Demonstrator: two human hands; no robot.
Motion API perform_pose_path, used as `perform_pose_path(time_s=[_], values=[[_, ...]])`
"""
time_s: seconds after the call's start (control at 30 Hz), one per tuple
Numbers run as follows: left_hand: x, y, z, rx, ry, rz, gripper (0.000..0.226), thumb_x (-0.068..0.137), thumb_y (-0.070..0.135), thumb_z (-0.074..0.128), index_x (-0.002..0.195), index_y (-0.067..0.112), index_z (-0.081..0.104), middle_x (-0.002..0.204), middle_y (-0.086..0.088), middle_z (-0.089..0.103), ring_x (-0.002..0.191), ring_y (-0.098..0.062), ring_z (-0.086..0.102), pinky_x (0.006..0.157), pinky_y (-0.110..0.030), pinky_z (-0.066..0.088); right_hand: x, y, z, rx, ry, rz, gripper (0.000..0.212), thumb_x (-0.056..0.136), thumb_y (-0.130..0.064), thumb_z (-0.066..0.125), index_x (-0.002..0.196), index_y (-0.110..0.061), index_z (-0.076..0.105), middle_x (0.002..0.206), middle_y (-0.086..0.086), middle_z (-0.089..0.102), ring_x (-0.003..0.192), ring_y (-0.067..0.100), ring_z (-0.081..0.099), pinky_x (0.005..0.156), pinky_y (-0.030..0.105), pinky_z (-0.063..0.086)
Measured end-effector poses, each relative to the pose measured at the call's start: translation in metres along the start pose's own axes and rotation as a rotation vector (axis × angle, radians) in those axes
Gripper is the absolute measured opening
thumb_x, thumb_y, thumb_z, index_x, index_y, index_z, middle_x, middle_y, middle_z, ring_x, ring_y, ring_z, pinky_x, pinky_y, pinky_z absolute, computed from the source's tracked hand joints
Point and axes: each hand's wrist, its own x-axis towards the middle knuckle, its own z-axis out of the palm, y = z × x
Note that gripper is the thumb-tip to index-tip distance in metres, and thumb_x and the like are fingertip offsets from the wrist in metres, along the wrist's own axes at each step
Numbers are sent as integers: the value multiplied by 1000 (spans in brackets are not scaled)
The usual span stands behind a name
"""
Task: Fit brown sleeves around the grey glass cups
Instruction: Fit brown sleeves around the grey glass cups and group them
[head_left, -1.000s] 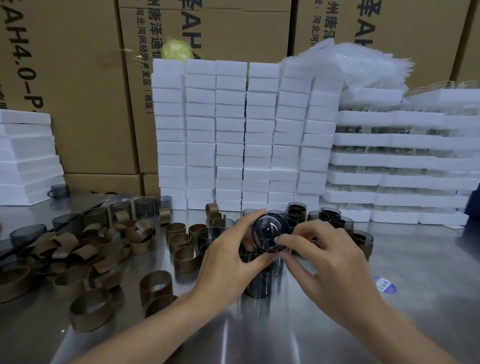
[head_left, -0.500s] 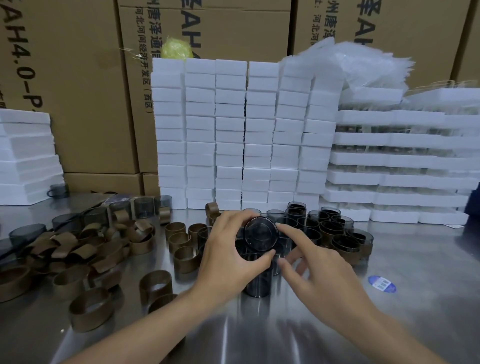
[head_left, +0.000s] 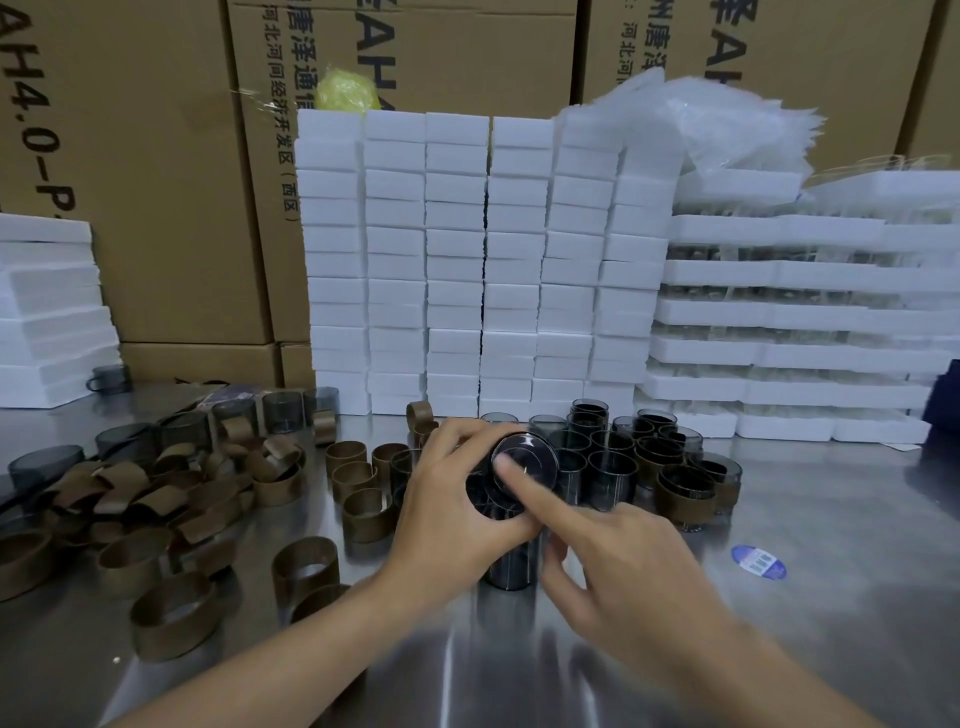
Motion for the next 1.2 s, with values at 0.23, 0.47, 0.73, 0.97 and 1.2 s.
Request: perform_pose_path(time_s=[0.23,0.47,0.73,0.97,1.2], values=[[6,-1,-2,-58,49,-79,59,68,51,95,122,44,74,119,19,65,120,-11,65,97,-27,51,0,17,-4,120,37,-165,66,98,-23,60,160,-45,49,71,-19,61,56,11,50,57,32,51],[10,0,-9,-368,-12,-261,66,80,18,98,133,39,65,118,12,73,112,-15,75,90,-27,62,0,18,-8,202,135,64,64,98,-38,53,161,-42,47,73,-35,61,53,1,61,52,29,55],[17,29,-5,-818,-175,-747,52,110,59,47,127,18,74,114,-19,81,105,-37,80,75,-33,64,-1,12,-6,167,13,52,78,99,-66,44,165,-64,4,91,-30,69,65,-4,67,62,28,58],[10,33,6,-792,-367,-790,69,114,59,23,135,17,73,121,-16,80,108,-21,75,104,-52,49,4,4,-6,436,62,215,76,88,-96,31,157,-77,6,84,-17,68,72,8,66,61,21,46],[11,35,3,-727,-381,-589,72,103,79,35,127,28,79,128,-8,78,94,-17,66,76,-29,49,9,3,1,816,56,340,69,91,-93,39,155,-78,15,125,-29,61,102,8,69,87,26,58]])
